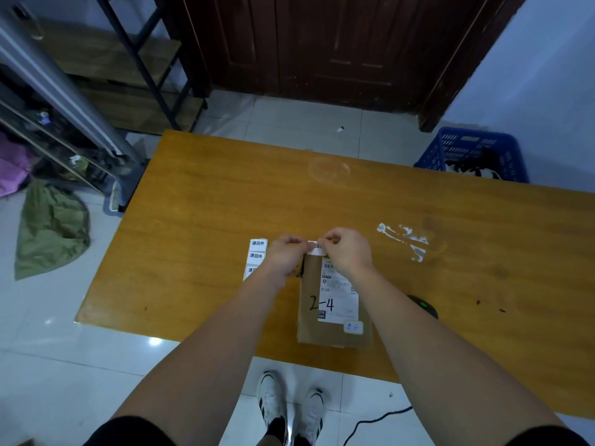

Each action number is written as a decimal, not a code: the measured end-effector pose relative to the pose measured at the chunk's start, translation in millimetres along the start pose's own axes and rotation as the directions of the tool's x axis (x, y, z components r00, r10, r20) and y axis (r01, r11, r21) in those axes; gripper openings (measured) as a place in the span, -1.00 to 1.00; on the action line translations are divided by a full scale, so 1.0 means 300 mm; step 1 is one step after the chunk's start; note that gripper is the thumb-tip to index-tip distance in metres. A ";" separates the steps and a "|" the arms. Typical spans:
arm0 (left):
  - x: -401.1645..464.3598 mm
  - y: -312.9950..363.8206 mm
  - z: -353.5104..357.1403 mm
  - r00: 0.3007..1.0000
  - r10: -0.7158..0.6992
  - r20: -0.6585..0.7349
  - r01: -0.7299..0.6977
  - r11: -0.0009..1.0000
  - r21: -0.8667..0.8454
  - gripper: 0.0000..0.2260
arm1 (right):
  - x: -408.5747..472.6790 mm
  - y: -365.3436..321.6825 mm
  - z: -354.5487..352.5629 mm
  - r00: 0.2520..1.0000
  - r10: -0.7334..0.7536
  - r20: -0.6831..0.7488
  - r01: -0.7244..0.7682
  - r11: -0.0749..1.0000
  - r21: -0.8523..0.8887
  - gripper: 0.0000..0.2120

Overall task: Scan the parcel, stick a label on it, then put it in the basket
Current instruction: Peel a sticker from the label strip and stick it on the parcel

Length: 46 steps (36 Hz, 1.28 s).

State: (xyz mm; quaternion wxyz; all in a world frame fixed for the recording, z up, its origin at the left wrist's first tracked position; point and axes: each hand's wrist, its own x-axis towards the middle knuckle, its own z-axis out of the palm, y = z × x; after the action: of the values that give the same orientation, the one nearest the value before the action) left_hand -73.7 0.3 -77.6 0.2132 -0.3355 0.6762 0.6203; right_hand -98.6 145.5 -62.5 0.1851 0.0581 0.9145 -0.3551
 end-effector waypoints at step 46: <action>-0.136 -0.185 -0.069 0.994 0.052 0.098 -0.064 0.990 0.123 -0.30 | -0.236 0.249 -0.081 0.961 0.210 -0.182 -0.177 0.967 0.181 -0.53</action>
State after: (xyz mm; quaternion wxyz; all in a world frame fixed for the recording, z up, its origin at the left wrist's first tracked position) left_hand -3.3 -12.7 -84.6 0.2475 -0.2720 0.7126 0.5975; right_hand -22.5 218.9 -66.1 0.1209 0.1979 0.8861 -0.4012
